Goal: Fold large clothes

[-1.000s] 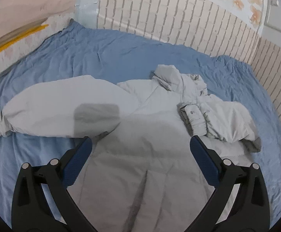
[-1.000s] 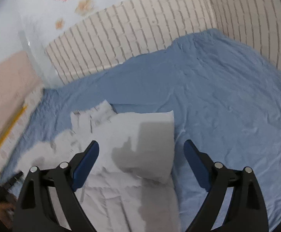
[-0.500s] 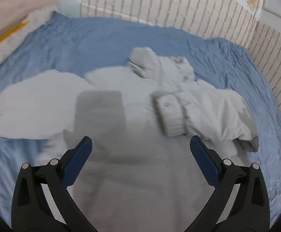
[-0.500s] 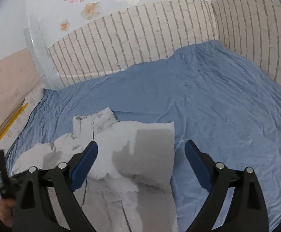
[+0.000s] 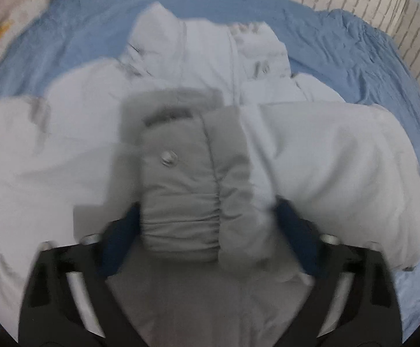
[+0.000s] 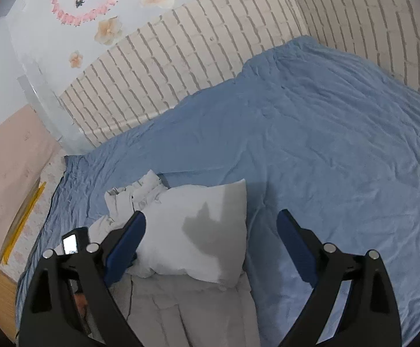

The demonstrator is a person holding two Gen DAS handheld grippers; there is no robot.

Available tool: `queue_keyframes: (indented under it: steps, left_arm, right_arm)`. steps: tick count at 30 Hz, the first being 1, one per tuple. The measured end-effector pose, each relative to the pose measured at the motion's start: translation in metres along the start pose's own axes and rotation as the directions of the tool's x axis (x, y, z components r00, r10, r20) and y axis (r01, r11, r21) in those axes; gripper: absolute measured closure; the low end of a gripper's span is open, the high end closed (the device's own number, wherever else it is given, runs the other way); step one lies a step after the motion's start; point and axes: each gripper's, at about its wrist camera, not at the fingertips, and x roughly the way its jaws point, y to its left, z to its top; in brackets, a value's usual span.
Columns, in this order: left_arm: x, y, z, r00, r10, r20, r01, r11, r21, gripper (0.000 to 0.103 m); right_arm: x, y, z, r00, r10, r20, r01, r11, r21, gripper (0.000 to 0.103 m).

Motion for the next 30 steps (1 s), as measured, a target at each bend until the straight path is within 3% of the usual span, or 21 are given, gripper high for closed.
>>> queue_keyframes:
  steps: [2,3,6,8,12,19,22,24,25,27,30]
  left_arm:
    - [0.000,-0.005,0.001,1.000,0.016,0.018,-0.016,0.999,0.029,0.044]
    - [-0.003,-0.008,0.000,1.000,0.016,0.025,-0.017,0.999,0.046,0.047]
    - [-0.021,-0.003,0.004,0.997,0.017,0.077,-0.022,0.998,0.057,0.049]
    - [-0.048,0.013,0.010,0.988,0.036,0.152,-0.041,0.999,0.035,0.049]
    - [-0.091,0.048,0.016,0.954,0.148,0.259,-0.170,0.983,0.063,0.049]
    - [-0.089,0.100,0.005,0.952,0.228,0.203,-0.240,0.970,0.037,0.048]
    - [-0.071,0.104,-0.007,0.957,0.249,0.149,-0.260,0.964,0.056,0.042]
    - [-0.058,0.104,-0.019,0.959,0.266,0.103,-0.274,0.959,0.071,0.028]
    - [-0.056,0.106,-0.023,0.958,0.268,0.097,-0.275,0.959,0.066,0.026]
    - [-0.062,0.108,-0.026,0.958,0.264,0.114,-0.269,0.963,0.029,0.020]
    - [-0.086,0.106,-0.023,0.926,0.307,0.222,-0.309,0.951,-0.025,0.010]
  right_arm:
    - [0.005,-0.001,-0.002,1.000,-0.021,-0.007,0.021,1.000,-0.011,0.011]
    - [0.009,-0.002,-0.004,0.999,-0.032,-0.019,0.031,0.999,-0.014,0.011]
    - [0.014,-0.004,-0.007,0.999,-0.043,-0.028,0.043,0.999,-0.023,0.011]
    - [0.016,-0.004,-0.007,0.998,-0.052,-0.026,0.052,0.998,-0.027,0.011]
    - [0.019,0.000,-0.007,0.998,-0.059,-0.027,0.058,0.997,-0.043,0.011]
    - [0.042,0.031,-0.023,0.995,-0.098,-0.004,0.096,0.980,-0.177,0.011]
    - [0.058,0.045,-0.033,0.994,-0.108,-0.031,0.098,0.969,-0.227,0.011]
    - [0.068,0.053,-0.038,0.993,-0.110,-0.044,0.095,0.963,-0.251,0.011]
    - [0.075,0.058,-0.043,0.992,-0.115,-0.050,0.097,0.957,-0.273,0.011]
    - [0.088,0.064,-0.051,0.990,-0.128,-0.057,0.104,0.945,-0.310,0.011]
    - [0.109,0.070,-0.067,0.983,-0.163,-0.090,0.121,0.927,-0.354,0.011]
